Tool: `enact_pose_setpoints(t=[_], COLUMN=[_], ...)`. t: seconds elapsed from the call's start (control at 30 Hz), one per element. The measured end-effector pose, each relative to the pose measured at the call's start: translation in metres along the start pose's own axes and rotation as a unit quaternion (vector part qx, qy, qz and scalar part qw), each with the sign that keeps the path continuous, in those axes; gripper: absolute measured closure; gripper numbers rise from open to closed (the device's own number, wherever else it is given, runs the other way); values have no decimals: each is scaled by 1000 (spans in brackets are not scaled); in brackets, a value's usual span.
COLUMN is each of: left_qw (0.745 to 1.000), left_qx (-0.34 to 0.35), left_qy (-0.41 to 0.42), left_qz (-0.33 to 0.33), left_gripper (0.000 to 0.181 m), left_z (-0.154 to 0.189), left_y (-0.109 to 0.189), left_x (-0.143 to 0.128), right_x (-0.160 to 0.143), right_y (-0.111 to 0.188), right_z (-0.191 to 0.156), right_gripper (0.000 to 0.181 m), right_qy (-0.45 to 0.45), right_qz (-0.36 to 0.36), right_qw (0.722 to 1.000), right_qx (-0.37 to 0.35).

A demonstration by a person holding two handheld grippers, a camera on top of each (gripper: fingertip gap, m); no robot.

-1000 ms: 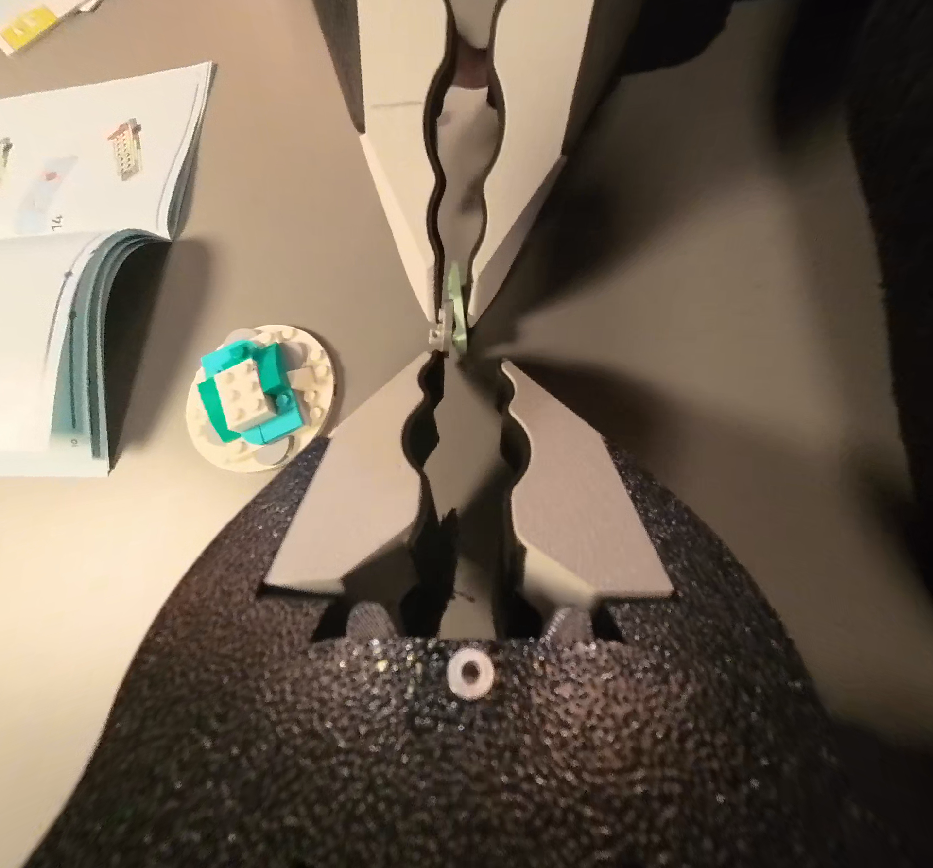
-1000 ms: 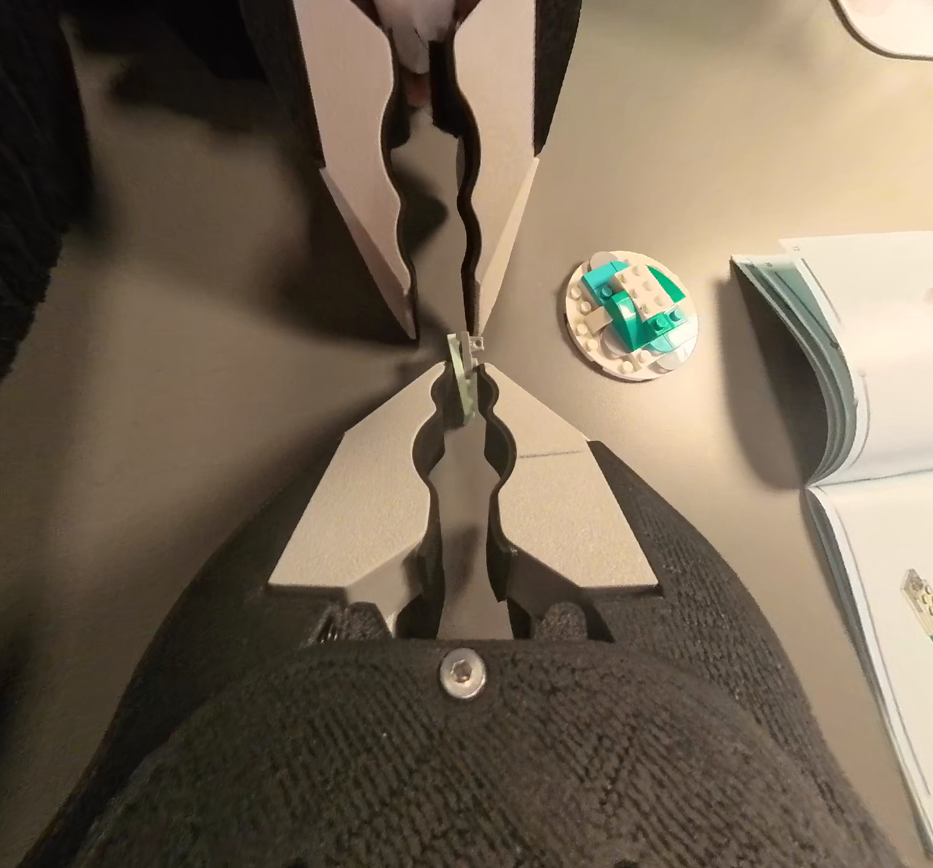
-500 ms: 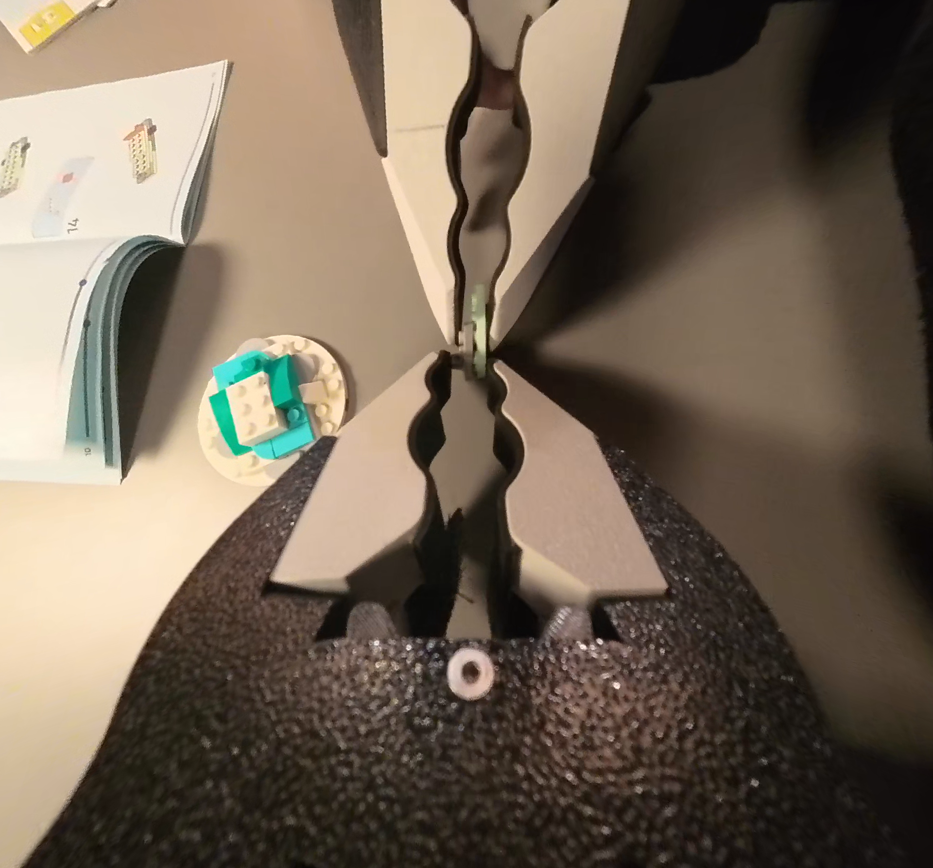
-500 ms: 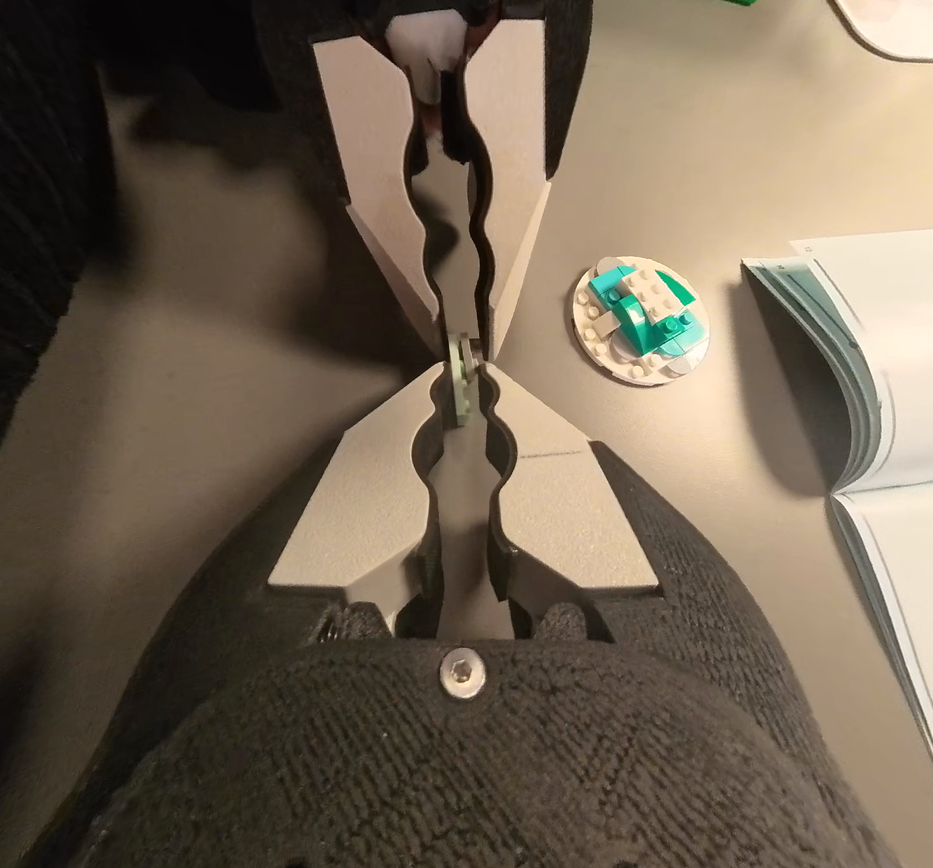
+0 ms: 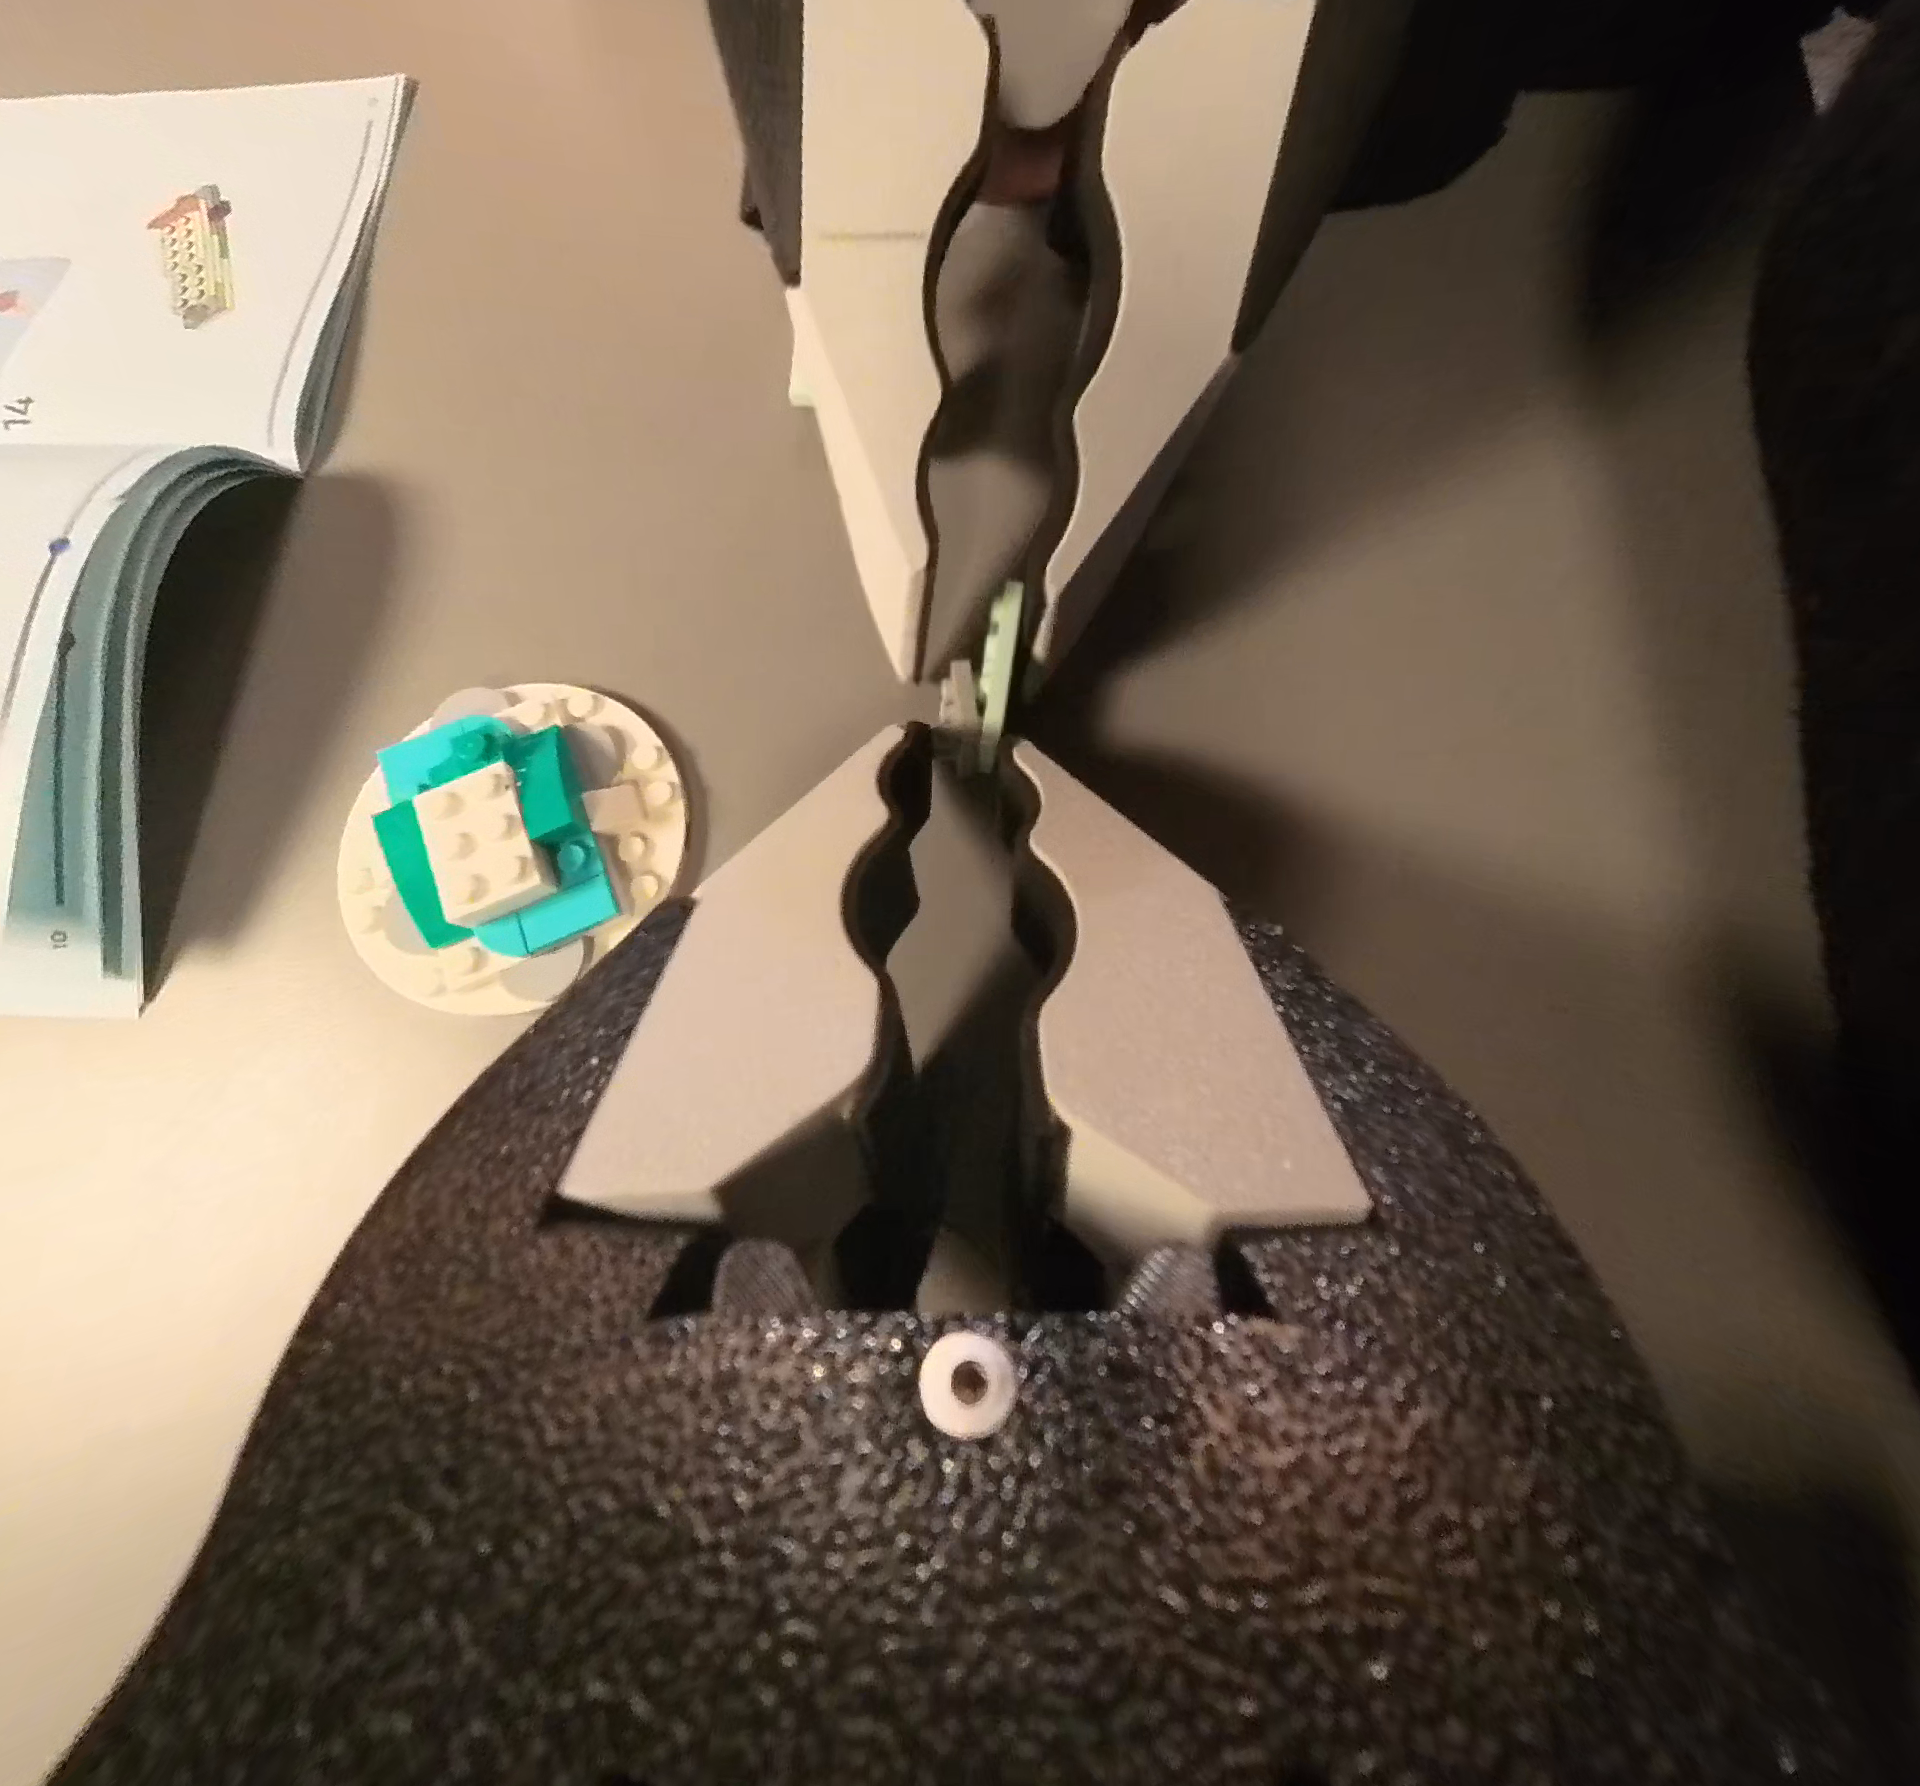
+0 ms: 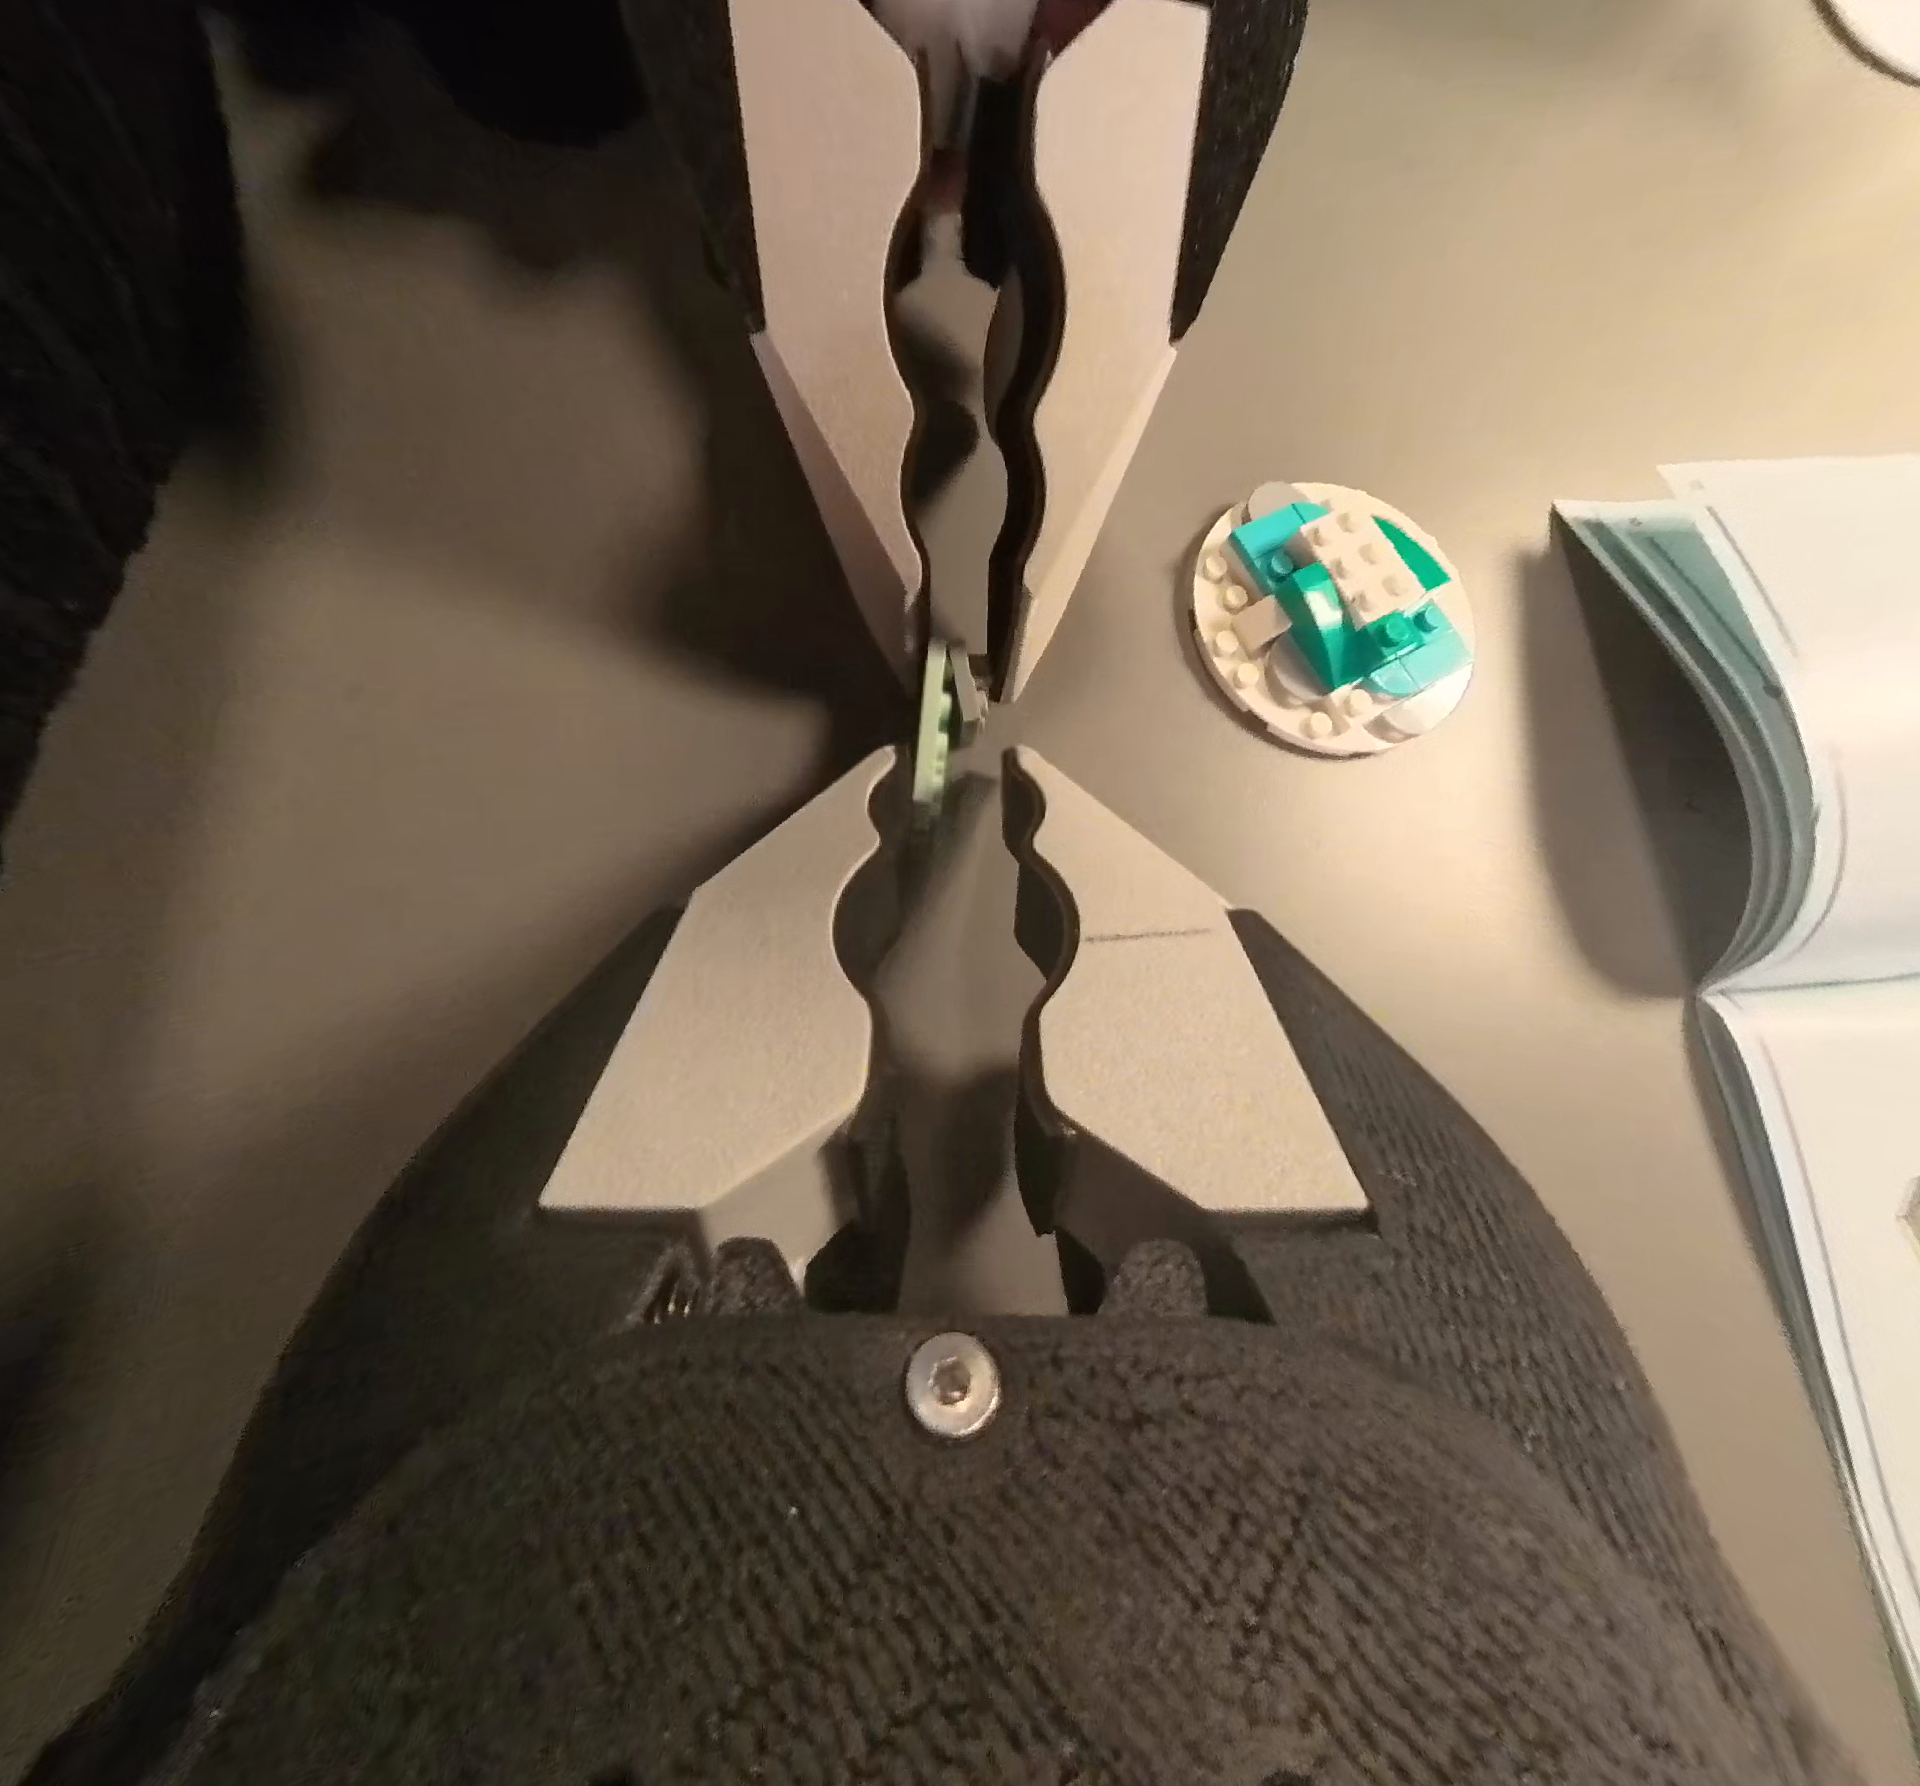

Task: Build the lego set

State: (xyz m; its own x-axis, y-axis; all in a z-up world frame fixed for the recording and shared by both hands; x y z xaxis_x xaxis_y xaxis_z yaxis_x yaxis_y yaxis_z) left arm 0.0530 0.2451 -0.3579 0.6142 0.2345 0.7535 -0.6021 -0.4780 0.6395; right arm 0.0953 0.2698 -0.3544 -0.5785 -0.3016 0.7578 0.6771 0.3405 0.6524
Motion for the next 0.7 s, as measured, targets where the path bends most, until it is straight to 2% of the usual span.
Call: enact_pose_setpoints(t=[0.1,0.3,0.5,0.7], left_qw=[1000,1000,999,999], left_qx=[-5,-18,-14,-20], left_qy=[6,19,27,23], left_qz=[2,7,14,16], left_gripper=[170,167,155,155], left_z=[0,0,1,2], left_y=[0,0,4,3], left_x=[0,0,-3,-2], right_x=[-4,-3,-3,-2], right_y=[3,2,2,1], right_z=[-2,-1,-1,1], right_gripper=[178,178,178,178], right_qy=[3,5,10,14], right_qz=[-1,0,-2,-3], right_qw=[1000,1000,1000,1000], right_qx=[2,4,9,12])
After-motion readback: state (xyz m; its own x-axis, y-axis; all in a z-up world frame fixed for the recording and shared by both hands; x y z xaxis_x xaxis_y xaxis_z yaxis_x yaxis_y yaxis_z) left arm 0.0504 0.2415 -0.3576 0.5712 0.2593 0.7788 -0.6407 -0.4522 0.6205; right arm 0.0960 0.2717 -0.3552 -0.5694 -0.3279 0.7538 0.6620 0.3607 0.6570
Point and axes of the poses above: each gripper's, where its closed fingertips meet, y back along the fingers, x out of its top, z = x × y across the jaws, the point moved 3 cm from there along y, back along the fingers, and after that the axes turned 9 degrees about -y, right-handed, at the moved point
